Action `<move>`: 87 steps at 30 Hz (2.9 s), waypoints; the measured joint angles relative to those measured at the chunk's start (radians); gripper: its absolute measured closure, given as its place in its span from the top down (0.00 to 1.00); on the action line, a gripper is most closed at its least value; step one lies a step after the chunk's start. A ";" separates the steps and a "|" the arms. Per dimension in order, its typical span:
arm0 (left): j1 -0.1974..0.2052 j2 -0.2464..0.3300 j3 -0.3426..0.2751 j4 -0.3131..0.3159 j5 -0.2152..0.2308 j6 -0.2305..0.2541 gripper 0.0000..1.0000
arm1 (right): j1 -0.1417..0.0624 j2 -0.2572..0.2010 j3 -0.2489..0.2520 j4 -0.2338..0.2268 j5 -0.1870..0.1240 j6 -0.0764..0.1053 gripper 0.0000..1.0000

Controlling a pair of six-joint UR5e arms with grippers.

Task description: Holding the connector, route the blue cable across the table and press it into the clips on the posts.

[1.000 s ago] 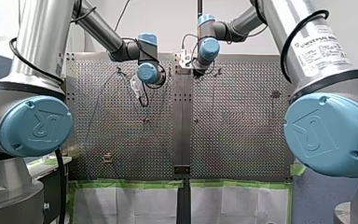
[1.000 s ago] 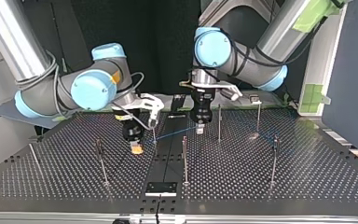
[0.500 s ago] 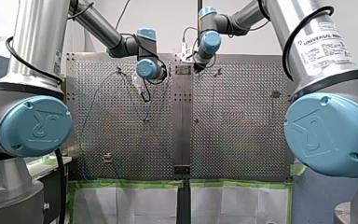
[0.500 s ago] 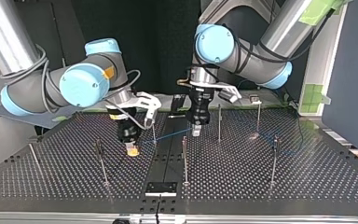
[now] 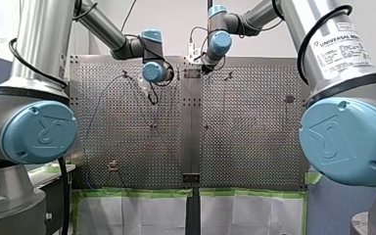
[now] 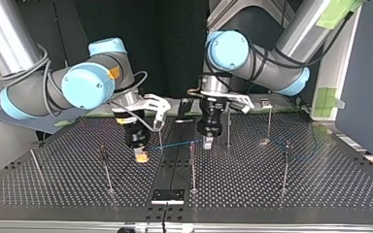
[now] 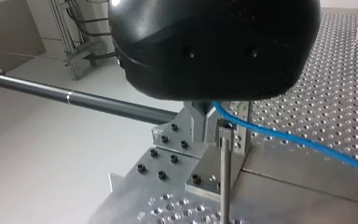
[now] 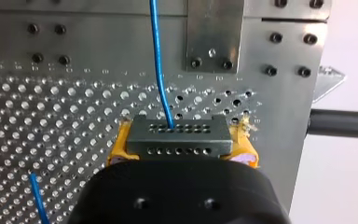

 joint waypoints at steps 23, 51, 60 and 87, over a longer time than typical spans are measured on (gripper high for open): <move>0.111 -0.091 0.061 0.063 0.122 -0.004 0.00 | -0.034 0.014 0.000 -0.012 -0.033 -0.003 0.00; 0.107 -0.137 0.085 -0.065 0.125 0.040 1.00 | -0.060 0.016 0.000 -0.009 -0.044 0.002 0.00; 0.094 -0.069 0.040 -0.143 0.135 0.036 1.00 | -0.060 0.016 0.000 -0.005 -0.011 0.001 0.00; -0.009 0.124 -0.095 -0.135 0.156 0.106 1.00 | -0.060 0.014 0.062 0.002 0.042 0.009 0.00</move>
